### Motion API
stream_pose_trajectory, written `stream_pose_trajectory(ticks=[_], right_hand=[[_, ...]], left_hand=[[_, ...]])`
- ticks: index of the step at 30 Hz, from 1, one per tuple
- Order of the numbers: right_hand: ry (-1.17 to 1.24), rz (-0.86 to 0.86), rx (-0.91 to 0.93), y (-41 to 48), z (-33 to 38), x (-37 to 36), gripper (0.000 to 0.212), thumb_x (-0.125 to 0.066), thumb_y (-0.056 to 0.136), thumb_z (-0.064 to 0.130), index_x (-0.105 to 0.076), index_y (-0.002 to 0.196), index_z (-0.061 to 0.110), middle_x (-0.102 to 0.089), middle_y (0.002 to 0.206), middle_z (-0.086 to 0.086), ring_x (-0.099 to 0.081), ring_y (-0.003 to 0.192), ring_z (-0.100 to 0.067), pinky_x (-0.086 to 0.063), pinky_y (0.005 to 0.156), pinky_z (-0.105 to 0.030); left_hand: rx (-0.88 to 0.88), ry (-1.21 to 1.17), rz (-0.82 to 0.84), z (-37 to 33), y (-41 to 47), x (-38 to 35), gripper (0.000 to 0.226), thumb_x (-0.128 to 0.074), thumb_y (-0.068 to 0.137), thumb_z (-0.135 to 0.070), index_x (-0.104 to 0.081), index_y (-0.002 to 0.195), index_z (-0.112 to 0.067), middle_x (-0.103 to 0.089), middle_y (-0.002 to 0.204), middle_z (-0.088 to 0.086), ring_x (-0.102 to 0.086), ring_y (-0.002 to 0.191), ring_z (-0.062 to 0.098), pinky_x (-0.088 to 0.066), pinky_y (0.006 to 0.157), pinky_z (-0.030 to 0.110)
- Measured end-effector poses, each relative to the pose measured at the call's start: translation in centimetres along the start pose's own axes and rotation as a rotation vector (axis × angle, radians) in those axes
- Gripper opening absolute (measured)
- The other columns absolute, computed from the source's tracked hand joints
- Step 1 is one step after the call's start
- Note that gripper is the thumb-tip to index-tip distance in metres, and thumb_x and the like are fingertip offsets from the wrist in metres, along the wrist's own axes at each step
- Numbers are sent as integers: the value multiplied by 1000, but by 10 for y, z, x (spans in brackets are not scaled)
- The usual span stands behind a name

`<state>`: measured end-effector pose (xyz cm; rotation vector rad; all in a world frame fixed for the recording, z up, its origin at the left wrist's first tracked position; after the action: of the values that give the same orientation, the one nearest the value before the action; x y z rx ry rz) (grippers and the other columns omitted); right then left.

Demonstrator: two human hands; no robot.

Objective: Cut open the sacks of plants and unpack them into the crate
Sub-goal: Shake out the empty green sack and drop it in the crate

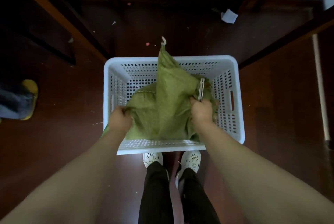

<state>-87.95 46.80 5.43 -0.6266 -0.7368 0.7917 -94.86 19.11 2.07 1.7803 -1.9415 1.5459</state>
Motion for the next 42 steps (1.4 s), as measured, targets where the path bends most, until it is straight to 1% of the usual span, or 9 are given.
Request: stream_pose_trajectory(ticks=[5, 10, 19, 22, 27, 32, 35, 39, 42], right_hand=[[313, 147, 32, -57, 66, -15, 16, -59, 87, 4, -61, 74, 13, -65, 77, -9, -63, 80, -26, -52, 77, -36], [250, 124, 148, -69, 109, 1, 21, -58, 85, 3, -59, 67, 13, -62, 76, -11, -63, 78, -30, -50, 73, -34], [283, 230, 149, -75, 115, -10, 18, -59, 86, 4, -68, 72, 10, -70, 81, -16, -67, 86, -34, -53, 81, -40], [285, 183, 98, -72, 111, -6, 17, -58, 86, 3, -66, 73, 11, -68, 80, -13, -66, 93, -38, -52, 83, -41], [275, 288, 126, -77, 127, -21, 21, -57, 87, 2, -68, 74, 13, -70, 87, -15, -67, 87, -33, -52, 86, -43], [232, 300, 111, -73, 131, -22, 21, -56, 88, 4, -65, 72, 16, -70, 87, -12, -67, 87, -29, -53, 85, -43], [230, 280, 55, -71, 122, -19, 15, -56, 87, 2, -69, 88, 8, -69, 89, -12, -67, 88, -30, -53, 83, -40], [166, 281, -7, -60, 112, -12, 15, -55, 89, 5, -67, 97, 5, -70, 89, -11, -66, 82, -26, -54, 77, -35], [107, 210, -54, -57, 104, -5, 26, -52, 88, 6, -64, 110, 2, -68, 94, -12, -65, 85, -28, -55, 79, -37]], left_hand=[[10, -42, 7, -43, -21, 32, 34, -57, 88, -12, -49, 120, -5, -56, 100, 12, -57, 92, 30, -45, 79, 35], [-7, 173, 11, -67, -27, 43, 39, -61, 88, -29, -57, 109, 3, -63, 105, 21, -58, 100, 38, -43, 80, 36], [34, 59, -96, -82, -25, 58, 26, -53, 90, -23, -58, 88, 2, -62, 88, 22, -57, 100, 43, -34, 70, 32], [72, 6, -155, -81, -26, 66, 41, -57, 85, -28, -55, 109, 5, -61, 107, 25, -56, 102, 41, -35, 72, 33], [81, -111, -156, -85, -22, 72, 31, -56, 89, -15, -58, 116, -1, -62, 112, 23, -57, 105, 39, -43, 83, 37], [117, -265, -51, -75, -11, 60, 10, -57, 77, -20, -65, 83, -16, -67, 97, 23, -64, 91, 41, -53, 85, 51], [174, -368, -43, -63, -2, 52, 6, -58, 74, -21, -63, 71, -18, -67, 90, 24, -65, 89, 41, -52, 85, 51], [228, -461, -31, -90, -31, 65, 19, -47, 87, -5, -54, 71, -12, -52, 65, 12, -50, 57, 27, -42, 52, 28], [287, -528, -15, -91, -39, 66, 19, -46, 86, -5, -48, 69, -12, -44, 56, 8, -39, 45, 21, -29, 44, 20]])
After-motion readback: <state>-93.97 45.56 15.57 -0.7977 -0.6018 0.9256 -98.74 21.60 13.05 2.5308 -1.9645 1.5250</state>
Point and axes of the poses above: each hand's wrist, its own y-axis towards the middle knuckle, its own x-axis out of the back of the hand, z = x × y, the point moved 9 cm from there along y, towards the middle knuckle
